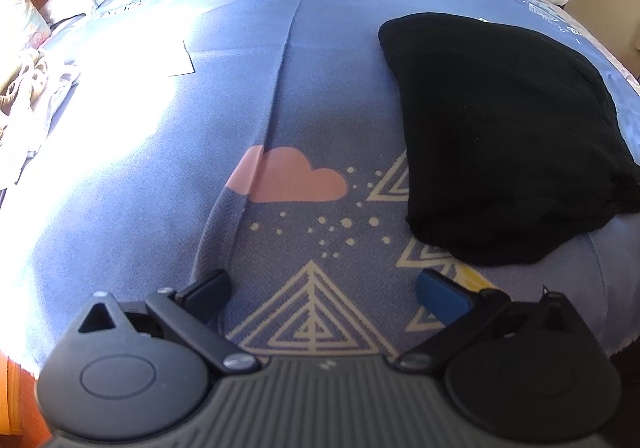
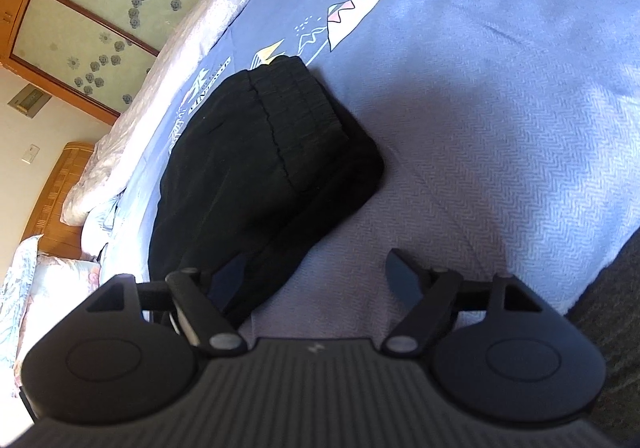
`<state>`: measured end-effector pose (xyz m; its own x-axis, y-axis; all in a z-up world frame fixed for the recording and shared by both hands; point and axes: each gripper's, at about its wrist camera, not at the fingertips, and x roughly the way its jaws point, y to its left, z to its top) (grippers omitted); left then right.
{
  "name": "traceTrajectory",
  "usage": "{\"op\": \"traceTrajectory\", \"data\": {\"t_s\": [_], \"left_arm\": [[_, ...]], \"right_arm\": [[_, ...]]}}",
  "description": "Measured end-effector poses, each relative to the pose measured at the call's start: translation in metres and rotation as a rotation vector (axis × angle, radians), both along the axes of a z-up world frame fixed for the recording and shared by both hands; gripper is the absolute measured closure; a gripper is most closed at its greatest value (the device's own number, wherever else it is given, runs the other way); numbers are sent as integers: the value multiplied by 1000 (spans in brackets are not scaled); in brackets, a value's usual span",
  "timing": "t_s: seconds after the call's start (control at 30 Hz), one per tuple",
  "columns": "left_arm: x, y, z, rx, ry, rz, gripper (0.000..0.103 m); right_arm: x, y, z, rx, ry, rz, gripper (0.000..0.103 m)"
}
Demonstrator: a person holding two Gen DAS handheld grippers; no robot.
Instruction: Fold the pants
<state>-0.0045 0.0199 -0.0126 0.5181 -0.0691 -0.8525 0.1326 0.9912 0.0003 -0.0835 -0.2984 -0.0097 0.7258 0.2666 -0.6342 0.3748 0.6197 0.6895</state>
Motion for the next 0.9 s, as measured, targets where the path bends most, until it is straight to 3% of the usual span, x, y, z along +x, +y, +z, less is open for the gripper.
{"op": "traceTrajectory", "data": {"t_s": [0.43,0.63,0.9], "left_arm": [[6,16,11,-78,24,61,0],[7,9,13,-4,1,46,0],[13,4,15,28,-4,55,0]], "right_arm": [[-1,-2,0,7,-5,3,21],[-3,-4,-1,20,-10,1,21],[-7,-9,-3,54,-23,-3,21]]}}
